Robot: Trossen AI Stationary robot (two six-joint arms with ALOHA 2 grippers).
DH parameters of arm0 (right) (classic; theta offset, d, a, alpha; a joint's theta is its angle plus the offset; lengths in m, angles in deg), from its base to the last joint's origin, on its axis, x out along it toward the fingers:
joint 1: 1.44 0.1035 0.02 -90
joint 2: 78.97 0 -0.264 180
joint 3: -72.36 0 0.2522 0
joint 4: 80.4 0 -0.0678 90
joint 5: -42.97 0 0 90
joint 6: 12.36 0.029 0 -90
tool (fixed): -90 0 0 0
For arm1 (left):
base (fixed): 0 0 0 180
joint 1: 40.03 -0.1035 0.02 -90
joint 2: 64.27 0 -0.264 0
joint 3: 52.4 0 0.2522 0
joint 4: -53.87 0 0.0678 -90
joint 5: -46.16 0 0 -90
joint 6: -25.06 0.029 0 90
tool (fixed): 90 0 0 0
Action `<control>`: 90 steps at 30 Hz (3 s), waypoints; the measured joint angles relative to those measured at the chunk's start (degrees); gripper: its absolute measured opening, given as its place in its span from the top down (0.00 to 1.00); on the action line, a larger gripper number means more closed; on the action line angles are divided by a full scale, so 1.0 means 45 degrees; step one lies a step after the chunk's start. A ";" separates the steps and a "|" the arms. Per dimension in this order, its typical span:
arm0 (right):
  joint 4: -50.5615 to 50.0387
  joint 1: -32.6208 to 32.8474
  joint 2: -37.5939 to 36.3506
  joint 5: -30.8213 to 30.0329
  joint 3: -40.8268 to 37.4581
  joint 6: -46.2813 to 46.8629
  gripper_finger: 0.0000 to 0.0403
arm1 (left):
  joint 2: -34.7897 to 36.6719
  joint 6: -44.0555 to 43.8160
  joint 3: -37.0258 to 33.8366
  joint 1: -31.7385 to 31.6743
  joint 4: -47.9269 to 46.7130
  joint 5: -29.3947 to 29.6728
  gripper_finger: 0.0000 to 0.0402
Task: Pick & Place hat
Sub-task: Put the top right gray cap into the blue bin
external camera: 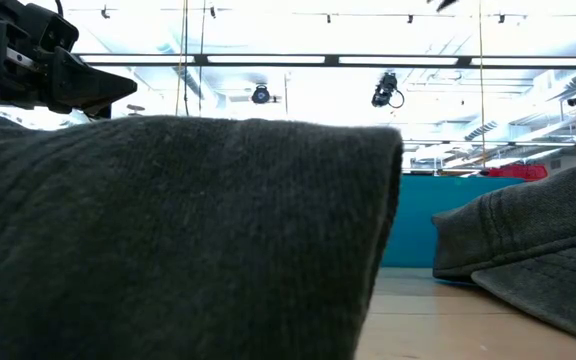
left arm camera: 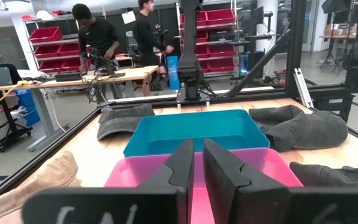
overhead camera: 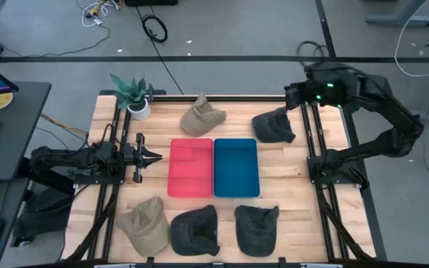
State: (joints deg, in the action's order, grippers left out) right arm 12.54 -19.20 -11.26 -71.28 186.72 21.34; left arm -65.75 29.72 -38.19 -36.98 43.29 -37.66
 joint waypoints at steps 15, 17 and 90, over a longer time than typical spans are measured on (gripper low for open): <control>0.0647 -0.2776 0.1000 0.2659 -0.5394 0.0882 0.69 | -0.0002 -0.0001 -0.0002 0.0000 0.0003 0.0003 0.90; 0.1508 -0.3129 0.0995 0.2860 -0.6350 0.0743 0.69 | -0.0003 0.0001 0.0000 0.0005 0.0004 0.0000 0.90; 1.2986 -0.5762 0.0986 0.4930 -1.5206 -0.1445 0.69 | -0.0001 -0.0001 -0.0002 0.0004 0.0000 0.0003 0.90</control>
State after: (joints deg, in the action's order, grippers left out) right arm 70.98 -45.13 -6.83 -49.10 118.29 14.84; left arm -65.75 29.72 -38.20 -36.96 43.29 -37.65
